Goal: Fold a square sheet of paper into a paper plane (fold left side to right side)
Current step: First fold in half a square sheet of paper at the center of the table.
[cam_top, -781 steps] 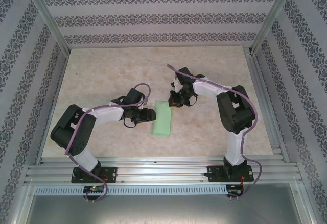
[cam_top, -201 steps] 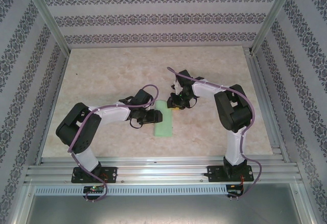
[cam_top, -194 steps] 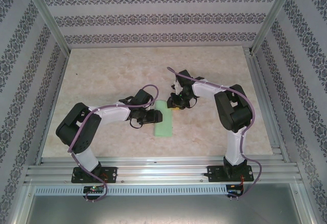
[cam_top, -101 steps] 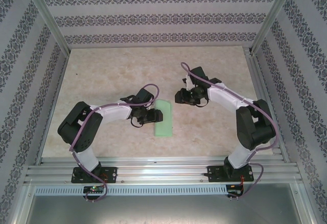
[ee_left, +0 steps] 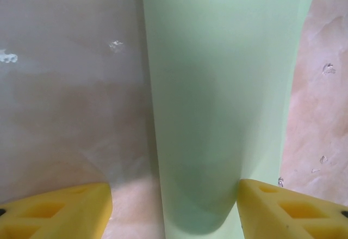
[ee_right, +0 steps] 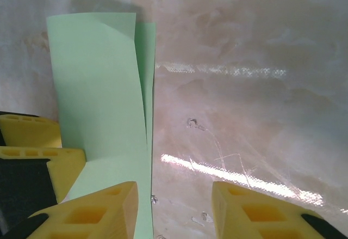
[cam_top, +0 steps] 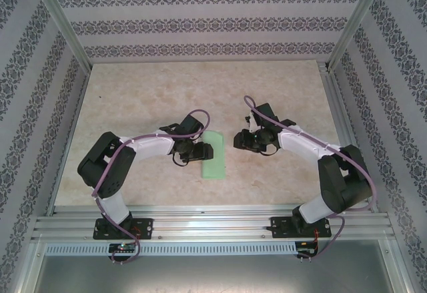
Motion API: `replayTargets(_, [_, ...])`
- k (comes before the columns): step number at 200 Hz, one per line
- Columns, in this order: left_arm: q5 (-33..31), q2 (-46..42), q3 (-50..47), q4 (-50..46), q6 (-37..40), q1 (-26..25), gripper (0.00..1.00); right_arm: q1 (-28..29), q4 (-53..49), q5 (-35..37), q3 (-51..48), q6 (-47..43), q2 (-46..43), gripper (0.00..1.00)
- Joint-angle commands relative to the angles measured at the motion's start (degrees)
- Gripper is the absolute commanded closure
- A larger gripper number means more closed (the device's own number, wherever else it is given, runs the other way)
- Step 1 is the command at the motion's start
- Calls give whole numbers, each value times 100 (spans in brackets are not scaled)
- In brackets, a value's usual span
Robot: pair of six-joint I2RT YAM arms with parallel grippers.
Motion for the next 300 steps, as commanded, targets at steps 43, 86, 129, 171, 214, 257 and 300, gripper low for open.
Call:
replayTargets(43, [48,677,90,557,264,-353,36,148,593,-42,-435,466,-286,65])
replayTargets(86, [89,776,195,515,311,-405,36,174,681,-35,-590,572,-377,67])
replayTargets(129, [47,854,270,484,313,-433,35,199,685,-44,-662,628,-422,67])
replayTargets(171, [36,940,310,484,269,-434,35,374,905,-95,-749,853,-392,69])
replayTargets(214, [37,1016,364,485,243,-442,35,516,1212,-140,-854,1103,-286,71])
replayTargets(257, [36,1072,381,495,239,-446,35,617,1252,-113,-846,1169,-209,72])
replayTargets(300, [70,1069,328,504,299,-450,38,702,1414,-174,-889,1300,-186,73])
